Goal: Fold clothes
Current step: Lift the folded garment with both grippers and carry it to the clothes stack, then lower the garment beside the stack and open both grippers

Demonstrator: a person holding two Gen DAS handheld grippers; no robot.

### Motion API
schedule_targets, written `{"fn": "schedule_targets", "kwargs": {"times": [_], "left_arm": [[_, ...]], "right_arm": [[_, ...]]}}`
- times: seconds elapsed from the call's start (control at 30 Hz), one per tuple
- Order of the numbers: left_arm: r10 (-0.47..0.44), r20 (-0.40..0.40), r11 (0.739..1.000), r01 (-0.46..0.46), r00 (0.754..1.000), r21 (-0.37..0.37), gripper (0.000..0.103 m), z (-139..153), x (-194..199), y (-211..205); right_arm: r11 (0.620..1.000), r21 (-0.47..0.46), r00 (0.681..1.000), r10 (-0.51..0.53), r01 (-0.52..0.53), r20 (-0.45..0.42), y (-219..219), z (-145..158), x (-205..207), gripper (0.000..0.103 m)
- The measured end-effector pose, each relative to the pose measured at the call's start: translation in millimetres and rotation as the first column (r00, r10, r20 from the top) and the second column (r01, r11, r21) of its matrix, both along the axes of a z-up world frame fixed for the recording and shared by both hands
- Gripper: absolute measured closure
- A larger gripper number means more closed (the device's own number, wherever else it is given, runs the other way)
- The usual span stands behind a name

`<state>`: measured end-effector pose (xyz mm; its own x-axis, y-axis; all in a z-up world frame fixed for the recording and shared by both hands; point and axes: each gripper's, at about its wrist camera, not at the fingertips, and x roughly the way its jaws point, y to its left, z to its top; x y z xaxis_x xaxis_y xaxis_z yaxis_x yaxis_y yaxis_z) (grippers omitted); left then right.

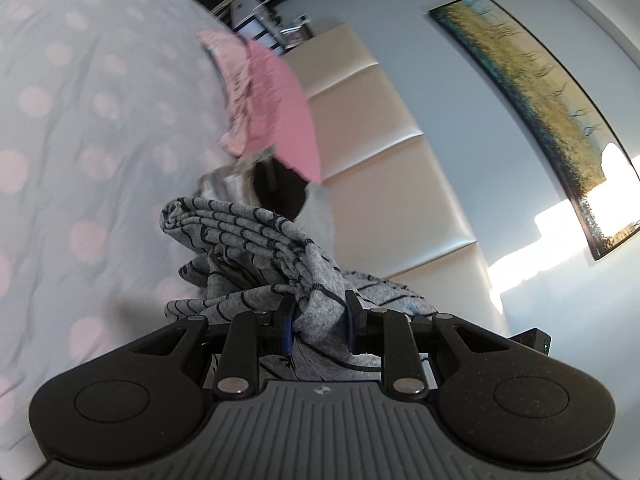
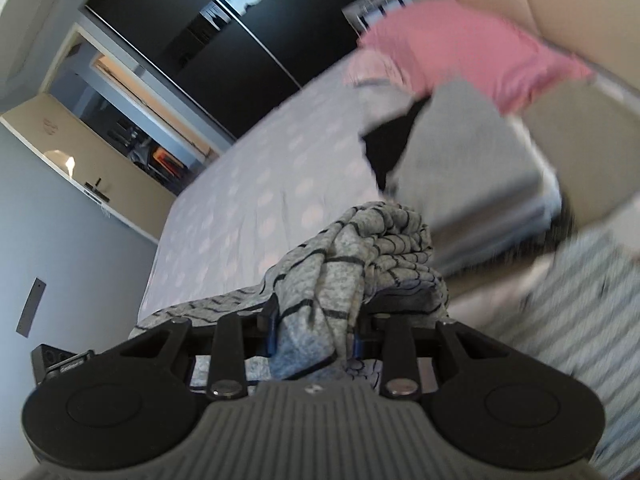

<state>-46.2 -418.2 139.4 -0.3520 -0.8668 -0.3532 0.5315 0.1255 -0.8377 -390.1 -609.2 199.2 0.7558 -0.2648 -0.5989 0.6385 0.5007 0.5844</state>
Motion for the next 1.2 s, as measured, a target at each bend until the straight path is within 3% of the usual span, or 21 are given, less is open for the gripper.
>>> {"fn": "schedule_targets", "kwargs": {"times": [0.2,0.33,0.4,0.53,0.7,0.83,1.03,1.13,1.2], "left_arm": [[-0.014,0.008,0.999,0.014,1.0,-0.045,0.083,4,-56,-45],[-0.076,-0.011,0.996,0.076,0.997,-0.04,0.083,-16,-103,-75],[-0.121,-0.032,0.993,0.121,0.992,-0.004,0.083,-34,-129,-84],[-0.217,-0.076,0.972,0.222,0.973,0.071,0.083,-72,-177,-87],[-0.308,-0.116,0.938,0.322,0.944,0.132,0.084,-106,-224,-65],[-0.331,-0.153,0.911,0.358,0.931,0.205,0.085,-133,-244,-45],[-0.36,-0.136,0.861,0.385,0.923,0.332,0.085,-176,-263,-28],[-0.359,-0.108,0.854,0.373,0.927,0.363,0.084,-192,-265,-28],[-0.366,-0.103,0.852,0.378,0.925,0.362,0.083,-192,-262,-28]], "right_arm": [[0.997,-0.055,0.998,-0.056,0.055,-0.02,-48,15,-41,0.068],[0.99,-0.09,0.993,-0.111,0.106,-0.046,-68,8,-92,0.068],[0.986,-0.105,0.989,-0.139,0.132,-0.058,-78,3,-118,0.068],[0.978,-0.039,0.973,-0.207,0.204,-0.099,-76,-40,-182,0.068],[0.964,0.056,0.956,-0.247,0.258,-0.157,-57,-95,-233,0.068],[0.962,0.083,0.953,-0.241,0.259,-0.181,-42,-120,-250,0.067],[0.955,0.128,0.934,-0.224,0.268,-0.278,-26,-166,-263,0.063],[0.946,0.143,0.92,-0.234,0.29,-0.315,-16,-186,-269,0.06],[0.948,0.116,0.906,-0.242,0.298,-0.348,-12,-191,-267,0.052]]}}
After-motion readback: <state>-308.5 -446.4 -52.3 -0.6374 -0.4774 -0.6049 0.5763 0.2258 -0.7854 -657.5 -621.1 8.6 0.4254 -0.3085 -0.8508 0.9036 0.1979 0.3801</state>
